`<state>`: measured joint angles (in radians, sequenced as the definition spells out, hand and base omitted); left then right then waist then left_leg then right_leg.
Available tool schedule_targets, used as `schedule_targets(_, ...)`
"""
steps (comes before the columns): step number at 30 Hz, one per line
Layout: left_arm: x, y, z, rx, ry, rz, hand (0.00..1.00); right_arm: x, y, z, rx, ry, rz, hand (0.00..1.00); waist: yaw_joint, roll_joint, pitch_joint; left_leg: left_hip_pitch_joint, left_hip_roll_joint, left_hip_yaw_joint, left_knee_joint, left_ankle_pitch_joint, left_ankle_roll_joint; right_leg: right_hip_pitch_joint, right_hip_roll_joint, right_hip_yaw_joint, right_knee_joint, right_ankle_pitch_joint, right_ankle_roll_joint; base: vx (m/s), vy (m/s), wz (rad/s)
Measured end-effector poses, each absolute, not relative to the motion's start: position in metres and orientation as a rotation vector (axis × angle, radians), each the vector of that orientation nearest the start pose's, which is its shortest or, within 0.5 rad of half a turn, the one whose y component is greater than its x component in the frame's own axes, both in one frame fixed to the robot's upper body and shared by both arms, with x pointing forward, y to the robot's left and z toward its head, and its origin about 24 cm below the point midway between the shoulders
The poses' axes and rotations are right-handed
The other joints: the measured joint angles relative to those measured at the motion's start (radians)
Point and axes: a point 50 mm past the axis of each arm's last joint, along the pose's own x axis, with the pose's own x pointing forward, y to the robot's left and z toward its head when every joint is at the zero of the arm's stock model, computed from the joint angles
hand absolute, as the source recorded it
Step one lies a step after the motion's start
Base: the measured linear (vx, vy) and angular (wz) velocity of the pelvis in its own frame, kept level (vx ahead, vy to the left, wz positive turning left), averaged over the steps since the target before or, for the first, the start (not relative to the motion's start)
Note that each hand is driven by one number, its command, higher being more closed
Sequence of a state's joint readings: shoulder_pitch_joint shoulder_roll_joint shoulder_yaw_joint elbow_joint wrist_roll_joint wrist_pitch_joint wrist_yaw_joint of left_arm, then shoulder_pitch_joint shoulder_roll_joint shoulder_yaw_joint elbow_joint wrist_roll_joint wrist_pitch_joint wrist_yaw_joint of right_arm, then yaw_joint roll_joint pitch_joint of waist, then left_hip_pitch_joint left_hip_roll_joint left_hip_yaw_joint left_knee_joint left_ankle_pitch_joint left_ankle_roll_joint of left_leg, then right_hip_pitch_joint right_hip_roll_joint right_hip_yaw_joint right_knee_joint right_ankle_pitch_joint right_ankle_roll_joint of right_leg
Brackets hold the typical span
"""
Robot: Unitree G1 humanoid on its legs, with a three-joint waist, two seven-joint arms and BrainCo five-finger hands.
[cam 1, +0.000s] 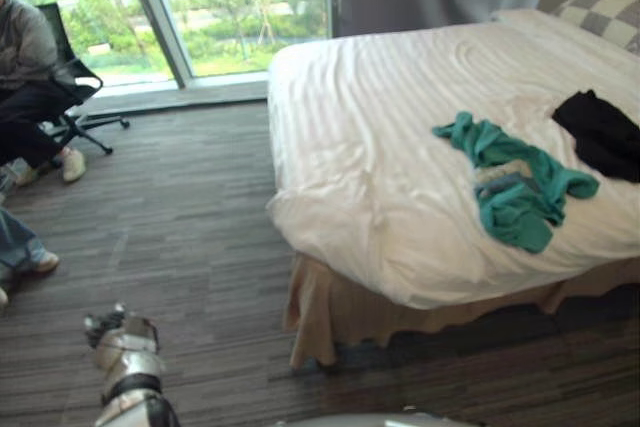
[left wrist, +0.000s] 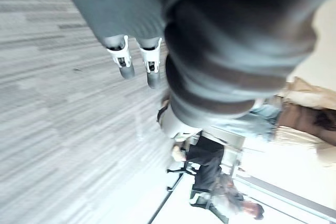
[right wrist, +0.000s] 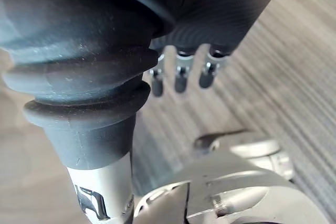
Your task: Tidy the bed and pick cloth on bed and put in laundry
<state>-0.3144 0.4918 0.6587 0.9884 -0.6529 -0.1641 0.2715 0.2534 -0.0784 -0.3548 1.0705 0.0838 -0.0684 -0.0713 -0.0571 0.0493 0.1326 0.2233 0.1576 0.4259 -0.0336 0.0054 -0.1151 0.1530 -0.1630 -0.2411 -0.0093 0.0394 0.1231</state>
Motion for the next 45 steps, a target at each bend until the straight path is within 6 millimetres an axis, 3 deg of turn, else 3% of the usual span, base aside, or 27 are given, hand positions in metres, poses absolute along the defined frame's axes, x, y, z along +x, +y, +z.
schedule_targets(4, 0.242, 0.410, 0.060, -0.162, 0.024, 1.016, 0.00, -0.005, -0.231, -0.165, 0.148, 1.234, -0.603, 0.00, 0.001, 0.007, -0.005, -0.005, 0.001, -0.005, -0.007, 0.003, -0.003, -0.001, 0.005, -0.003, -0.021, 0.009, -0.007, -0.03, -0.010, 0.02)
schedule_targets(5, 0.257, 0.403, 0.079, -0.054, -0.020, 0.949, 0.00, -0.011, -0.230, -0.165, 0.156, 1.242, -0.613, 0.00, 0.005, 0.009, -0.007, -0.005, 0.000, -0.005, -0.010, 0.003, -0.004, -0.001, 0.005, -0.003, -0.025, 0.011, -0.009, 0.00, 0.000, 0.00)
schedule_targets(8, 0.287, 0.378, 0.112, 0.235, -0.090, 0.791, 0.00, -0.014, -0.227, -0.164, 0.182, 1.230, -0.625, 0.00, -0.007, 0.008, -0.009, -0.004, -0.003, -0.002, -0.021, 0.005, -0.008, -0.004, 0.006, 0.000, -0.029, 0.012, -0.011, 0.00, 0.000, 0.00)
schedule_targets(12, 0.317, 0.339, 0.118, 0.497, -0.086, 0.607, 0.00, -0.011, -0.227, -0.164, 0.185, 1.210, -0.619, 0.00, -0.037, 0.016, -0.011, -0.002, -0.001, 0.010, -0.021, 0.007, -0.006, -0.008, 0.011, 0.013, -0.029, 0.016, -0.005, 0.03, -0.001, -0.11)
schedule_targets(17, 0.342, 0.266, 0.097, 0.739, -0.071, 0.303, 0.00, -0.005, -0.227, -0.163, 0.183, 1.187, -0.608, 0.00, -0.059, 0.020, -0.013, -0.001, -0.001, 0.038, -0.023, 0.007, -0.006, -0.036, 0.015, 0.037, -0.027, 0.019, -0.003, 0.04, -0.003, -0.16)
schedule_targets(24, 0.349, 0.206, 0.070, 0.907, -0.047, 0.045, 0.00, 0.000, -0.227, -0.164, 0.187, 1.177, -0.598, 0.00, -0.081, 0.013, 0.002, -0.002, 0.001, 0.043, -0.023, 0.006, -0.007, -0.048, 0.018, 0.052, -0.026, 0.020, -0.004, -0.01, -0.013, -0.07)
schedule_targets(29, 0.351, 0.192, 0.053, 0.961, 0.017, -0.020, 0.00, 0.008, -0.227, -0.163, 0.186, 1.158, -0.594, 0.00, -0.095, 0.010, 0.014, -0.039, 0.000, 0.070, -0.026, 0.006, -0.007, -0.106, 0.021, 0.081, -0.026, 0.028, -0.020, -0.05, -0.015, -0.16)
schedule_targets(33, 0.358, 0.180, 0.054, 0.984, 0.018, -0.060, 0.00, 0.015, -0.227, -0.163, 0.186, 1.145, -0.599, 0.00, -0.098, 0.012, 0.043, -0.066, -0.001, 0.096, -0.025, 0.007, -0.006, -0.151, 0.022, 0.107, -0.022, 0.044, -0.014, -0.01, -0.013, -0.21)
schedule_targets(37, 0.368, 0.172, 0.068, 1.008, -0.012, -0.069, 0.00, 0.030, -0.229, -0.162, 0.197, 1.116, -0.601, 0.00, -0.125, 0.019, 0.084, -0.104, -0.001, 0.103, -0.023, 0.012, -0.008, -0.203, 0.022, 0.112, -0.004, 0.046, -0.009, 0.01, -0.016, -0.05)
schedule_targets(39, 0.376, 0.169, 0.080, 1.025, -0.037, -0.065, 0.00, 0.041, -0.228, -0.161, 0.201, 1.091, -0.591, 0.00, -0.125, 0.021, 0.106, -0.132, -0.001, 0.106, -0.022, 0.016, -0.008, -0.237, 0.021, 0.118, 0.008, 0.046, -0.009, 0.00, -0.021, -0.07)
schedule_targets(43, 0.396, 0.159, 0.123, 1.050, -0.139, -0.022, 0.00, 0.068, -0.230, -0.157, 0.208, 1.014, -0.580, 0.00, -0.124, 0.018, 0.164, -0.206, -0.003, 0.114, -0.018, 0.025, -0.001, -0.322, 0.019, 0.140, 0.027, 0.057, 0.003, -0.02, -0.014, -0.04)
schedule_targets(44, 0.402, 0.160, 0.137, 1.091, -0.167, 0.009, 1.00, 0.080, -0.231, -0.153, 0.206, 0.974, -0.576, 0.00, -0.124, 0.014, 0.179, -0.234, -0.002, 0.120, -0.014, 0.027, 0.000, -0.353, 0.021, 0.148, 0.027, 0.062, -0.001, -0.01, -0.020, -0.11)
schedule_targets(45, 0.403, 0.161, 0.142, 1.109, -0.175, 0.022, 1.00, 0.084, -0.232, -0.151, 0.205, 0.956, -0.575, 0.00, -0.124, 0.013, 0.186, -0.244, -0.002, 0.124, -0.012, 0.027, 0.000, -0.365, 0.021, 0.153, 0.027, 0.065, -0.001, -0.01, -0.019, -0.16)
